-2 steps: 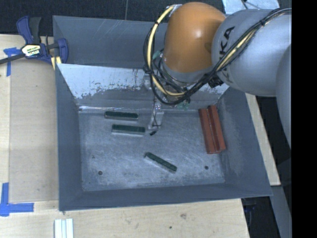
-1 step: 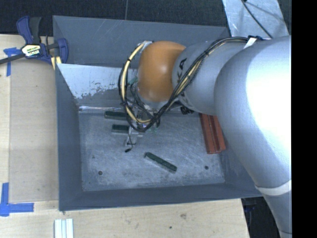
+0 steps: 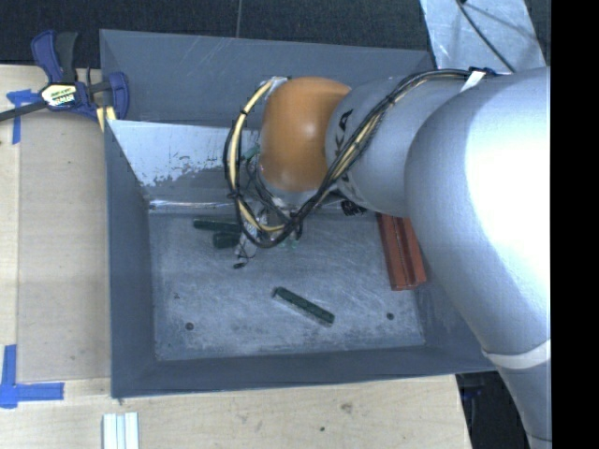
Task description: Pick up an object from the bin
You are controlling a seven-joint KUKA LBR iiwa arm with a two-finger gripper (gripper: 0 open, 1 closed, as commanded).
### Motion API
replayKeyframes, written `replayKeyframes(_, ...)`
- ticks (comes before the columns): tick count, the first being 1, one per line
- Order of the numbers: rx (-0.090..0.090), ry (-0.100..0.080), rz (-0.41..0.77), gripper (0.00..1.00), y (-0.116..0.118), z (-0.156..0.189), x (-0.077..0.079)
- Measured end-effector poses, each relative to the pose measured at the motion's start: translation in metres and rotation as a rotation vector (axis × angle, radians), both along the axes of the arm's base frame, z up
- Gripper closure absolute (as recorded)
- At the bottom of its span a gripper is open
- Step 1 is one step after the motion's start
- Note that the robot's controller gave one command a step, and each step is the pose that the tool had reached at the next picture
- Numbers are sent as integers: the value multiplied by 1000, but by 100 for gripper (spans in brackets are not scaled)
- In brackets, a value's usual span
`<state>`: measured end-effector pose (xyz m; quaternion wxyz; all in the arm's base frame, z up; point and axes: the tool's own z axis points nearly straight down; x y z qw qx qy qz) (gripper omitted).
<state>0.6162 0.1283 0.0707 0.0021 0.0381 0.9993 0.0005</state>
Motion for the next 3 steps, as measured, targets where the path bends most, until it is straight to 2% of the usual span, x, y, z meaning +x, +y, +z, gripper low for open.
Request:
replayKeyframes(1, 0, 0, 12, 100, 32, 139, -21)
replayKeyframes(2, 0, -2, 119, 100, 39, 123, -6)
replayKeyframes(3, 0, -4, 97, 100, 29, 154, 4)
